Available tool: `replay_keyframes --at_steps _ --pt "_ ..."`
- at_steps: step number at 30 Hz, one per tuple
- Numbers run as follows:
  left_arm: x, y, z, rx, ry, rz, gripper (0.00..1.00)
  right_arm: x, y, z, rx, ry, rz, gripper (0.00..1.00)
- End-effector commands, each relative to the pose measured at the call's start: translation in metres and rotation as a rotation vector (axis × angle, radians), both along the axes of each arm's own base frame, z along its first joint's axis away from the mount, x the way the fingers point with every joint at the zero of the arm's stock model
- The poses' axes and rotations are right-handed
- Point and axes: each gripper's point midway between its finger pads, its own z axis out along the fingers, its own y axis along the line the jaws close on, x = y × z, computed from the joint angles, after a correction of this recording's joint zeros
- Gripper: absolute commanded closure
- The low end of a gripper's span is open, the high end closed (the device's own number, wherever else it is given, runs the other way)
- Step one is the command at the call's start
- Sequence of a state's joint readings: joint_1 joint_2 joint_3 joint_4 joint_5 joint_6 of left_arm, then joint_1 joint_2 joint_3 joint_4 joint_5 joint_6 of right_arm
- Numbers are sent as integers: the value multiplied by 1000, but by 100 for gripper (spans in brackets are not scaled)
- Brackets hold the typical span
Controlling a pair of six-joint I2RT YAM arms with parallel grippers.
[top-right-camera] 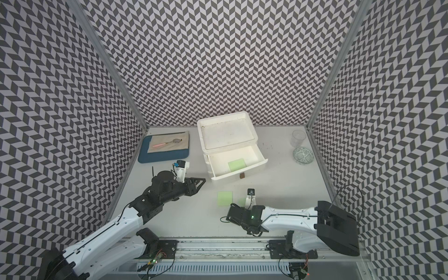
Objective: Please put the sticky notes in the drawer by color
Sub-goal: Pick up the sticky notes from the center of the board.
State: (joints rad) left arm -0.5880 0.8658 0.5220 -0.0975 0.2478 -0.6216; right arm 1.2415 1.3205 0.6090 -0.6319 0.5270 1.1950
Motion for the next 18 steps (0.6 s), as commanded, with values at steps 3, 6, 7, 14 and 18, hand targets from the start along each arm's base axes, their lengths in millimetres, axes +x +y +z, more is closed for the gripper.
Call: replay_keyframes --at_steps 3,6,7,14,18 --pt "2 0 18 -27 -44 -4 50 20 -1 6 -3 -45 15 0" --pt "1 2 19 -25 -49 5 50 26 -12 -4 -5 -11 35 0" --pt "2 2 18 -25 -48 8 50 27 -12 -5 6 -2 42 0" --pt "3 2 17 -22 -41 12 50 23 7 -11 24 72 143 0" --pt "4 1 16 -29 -33 11 50 18 8 -28 -25 125 171 0"
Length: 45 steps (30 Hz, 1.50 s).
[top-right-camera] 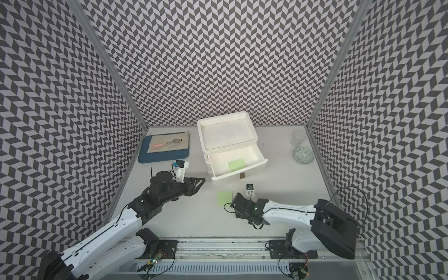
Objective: Please put the sticky notes in the drawer by color
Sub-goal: Pick up the sticky notes from the center of the board.
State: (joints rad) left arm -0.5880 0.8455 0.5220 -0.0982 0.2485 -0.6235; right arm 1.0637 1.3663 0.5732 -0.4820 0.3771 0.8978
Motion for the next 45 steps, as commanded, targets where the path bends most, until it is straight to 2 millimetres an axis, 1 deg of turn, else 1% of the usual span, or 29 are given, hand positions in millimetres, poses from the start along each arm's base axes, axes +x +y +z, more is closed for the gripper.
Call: replay_keyframes --at_steps 1,5,7,9,11,14,18,22,25,27,32,34,37,41,45 --pt "5 -1 10 -16 -16 7 50 -3 10 -8 -6 41 52 0" --pt "5 0 10 -11 -16 10 50 -7 3 -18 -42 69 45 0" --pt "5 1 11 -12 -18 13 50 -9 2 -18 -43 72 49 5" --pt "5 0 10 -15 -15 13 50 -10 3 -14 -29 63 53 9" --pt "5 -1 9 -17 -11 9 50 -11 3 -8 -8 50 56 15" --pt "5 -2 9 -21 -7 3 50 -11 5 5 33 21 64 19" --pt "4 -2 10 -30 -8 0 50 -12 3 22 84 -13 71 19" --pt "2 -4 12 -43 -6 -8 50 -16 8 38 160 -28 91 21" --pt "1 -4 12 -51 -5 -11 50 -16 8 47 186 -38 82 21" --pt "0 -4 13 -60 -4 -14 50 -18 11 53 208 -40 93 23" --pt "-5 -11 18 -93 -5 -57 49 -21 24 76 316 -71 129 22" --pt "-11 -15 19 -124 8 -92 48 -26 38 88 383 -78 200 22" --pt "-22 -23 24 -187 17 -145 48 -38 51 99 440 -63 265 22" --pt "-33 -24 31 -240 19 -163 48 -50 67 119 469 -81 336 22" --pt "-45 -26 39 -289 24 -183 47 -56 87 145 518 -111 379 22"
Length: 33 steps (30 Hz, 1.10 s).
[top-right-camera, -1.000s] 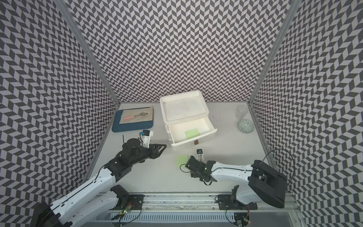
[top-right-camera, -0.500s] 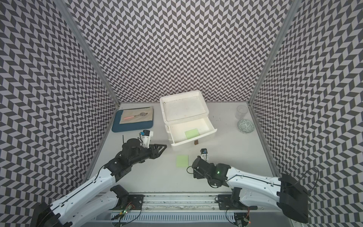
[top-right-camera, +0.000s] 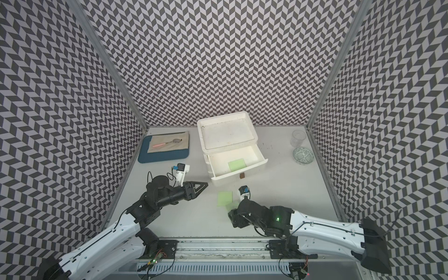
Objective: Please put the sticky notes in the drawer by color
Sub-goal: Pick up the sticky notes from the center of the board, then place the sticky notes in the drawer.
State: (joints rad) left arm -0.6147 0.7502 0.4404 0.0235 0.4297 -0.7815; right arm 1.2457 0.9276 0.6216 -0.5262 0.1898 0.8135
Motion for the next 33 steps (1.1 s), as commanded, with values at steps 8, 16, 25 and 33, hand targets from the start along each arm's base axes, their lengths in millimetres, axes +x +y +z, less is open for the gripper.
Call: replay_keyframes --at_steps 8,16,25,33 --pt "-25 -8 36 -116 -17 -86 42 3 50 84 181 -115 82 22" --pt "-33 -12 75 -196 -40 -129 43 18 49 126 225 -232 40 21" --pt "-37 -16 102 -210 -25 -136 45 30 49 149 212 -299 9 20" --pt "-40 -28 97 -208 7 -162 49 36 51 158 195 -335 1 19"
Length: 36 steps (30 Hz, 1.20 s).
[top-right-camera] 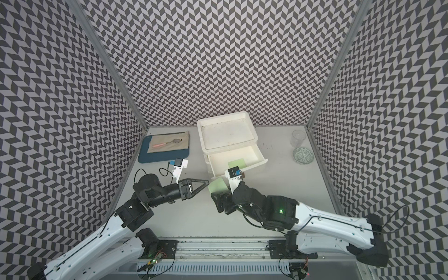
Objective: Please put the sticky notes in the drawer by color
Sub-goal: Place the sticky notes in the drawer.
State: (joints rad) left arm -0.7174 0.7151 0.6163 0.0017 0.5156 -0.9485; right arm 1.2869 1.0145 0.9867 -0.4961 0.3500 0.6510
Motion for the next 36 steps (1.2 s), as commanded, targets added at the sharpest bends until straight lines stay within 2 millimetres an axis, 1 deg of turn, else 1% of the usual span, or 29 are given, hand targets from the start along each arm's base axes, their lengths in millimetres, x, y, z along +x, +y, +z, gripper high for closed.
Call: replay_keyframes --at_steps 1,5,7,8,12,14,17,19,20,22,24,26,27,30,34,36 --pt "-3 -4 9 -11 -8 -8 50 7 1 14 10 -45 -20 19" --pt "-3 -8 7 1 -8 -16 52 9 0 15 10 -48 -28 18" --pt "-3 -9 8 2 -7 -16 57 9 -1 15 13 -49 -30 18" --pt "-3 -9 7 1 -7 -13 60 10 -1 15 15 -48 -32 18" --pt "-2 -8 9 -1 -13 -5 85 9 0 18 28 -50 -26 17" --pt "-3 -9 11 -4 -17 -7 91 10 1 19 29 -54 -24 16" --pt "-1 -7 16 1 -32 5 98 11 0 22 28 -60 -25 14" --pt "1 -5 20 10 -50 24 99 12 -2 26 36 -65 -29 11" --pt "3 -3 24 18 -63 36 99 14 -7 30 47 -61 -42 11" --pt "5 -1 34 30 -93 53 99 17 -18 45 91 -64 -49 10" --pt "9 1 44 47 -126 70 98 22 -34 66 171 -72 -51 9" --pt "14 1 52 58 -149 80 98 25 -48 84 248 -84 -40 7" --pt "17 0 55 63 -158 78 98 25 -52 92 278 -90 -17 7" --pt "29 -4 67 60 -179 45 98 32 -60 100 305 -77 20 7" --pt "49 -10 83 6 -176 -8 98 44 -61 96 317 -29 60 7" --pt "61 -11 86 -25 -160 -13 98 50 -63 94 322 -17 58 7"
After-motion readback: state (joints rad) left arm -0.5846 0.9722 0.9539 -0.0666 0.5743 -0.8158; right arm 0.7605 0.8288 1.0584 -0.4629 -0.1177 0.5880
